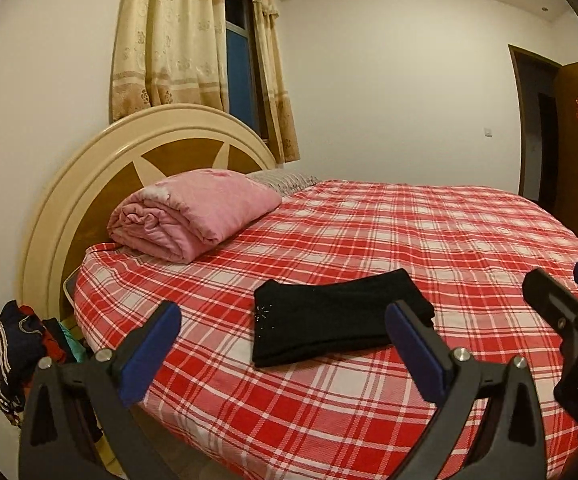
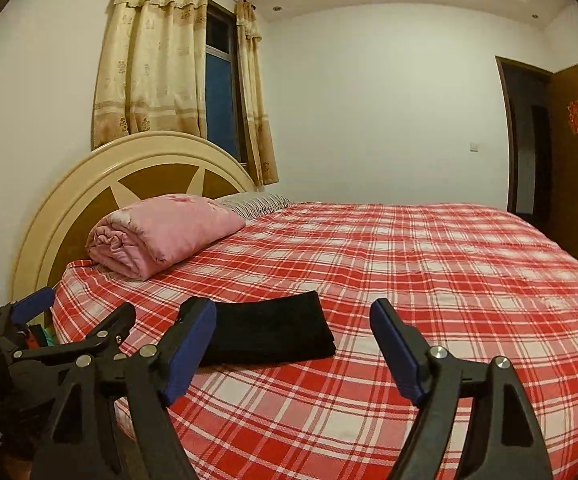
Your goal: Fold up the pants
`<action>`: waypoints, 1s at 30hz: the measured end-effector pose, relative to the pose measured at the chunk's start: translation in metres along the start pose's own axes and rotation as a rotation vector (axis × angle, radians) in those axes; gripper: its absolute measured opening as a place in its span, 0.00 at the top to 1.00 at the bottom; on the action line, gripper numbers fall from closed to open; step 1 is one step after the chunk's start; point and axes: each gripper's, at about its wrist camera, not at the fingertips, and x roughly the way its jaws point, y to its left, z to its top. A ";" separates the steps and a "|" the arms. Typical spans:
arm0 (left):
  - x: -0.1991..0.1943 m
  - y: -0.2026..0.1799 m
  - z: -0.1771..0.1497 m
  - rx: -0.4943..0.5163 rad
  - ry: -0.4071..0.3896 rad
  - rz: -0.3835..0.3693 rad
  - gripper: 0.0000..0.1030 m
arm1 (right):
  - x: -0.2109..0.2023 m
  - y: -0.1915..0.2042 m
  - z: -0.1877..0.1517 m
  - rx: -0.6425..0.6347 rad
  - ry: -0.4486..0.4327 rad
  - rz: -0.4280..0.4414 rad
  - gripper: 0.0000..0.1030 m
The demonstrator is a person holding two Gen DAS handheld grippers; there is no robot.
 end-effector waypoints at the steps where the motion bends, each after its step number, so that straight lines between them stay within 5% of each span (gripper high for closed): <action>1: 0.001 0.000 0.000 -0.002 0.001 0.000 0.00 | 0.000 -0.001 -0.001 0.002 0.001 0.000 0.22; 30: -0.002 0.005 0.001 -0.007 0.009 0.011 0.00 | -0.001 -0.002 -0.001 0.008 0.005 0.005 0.22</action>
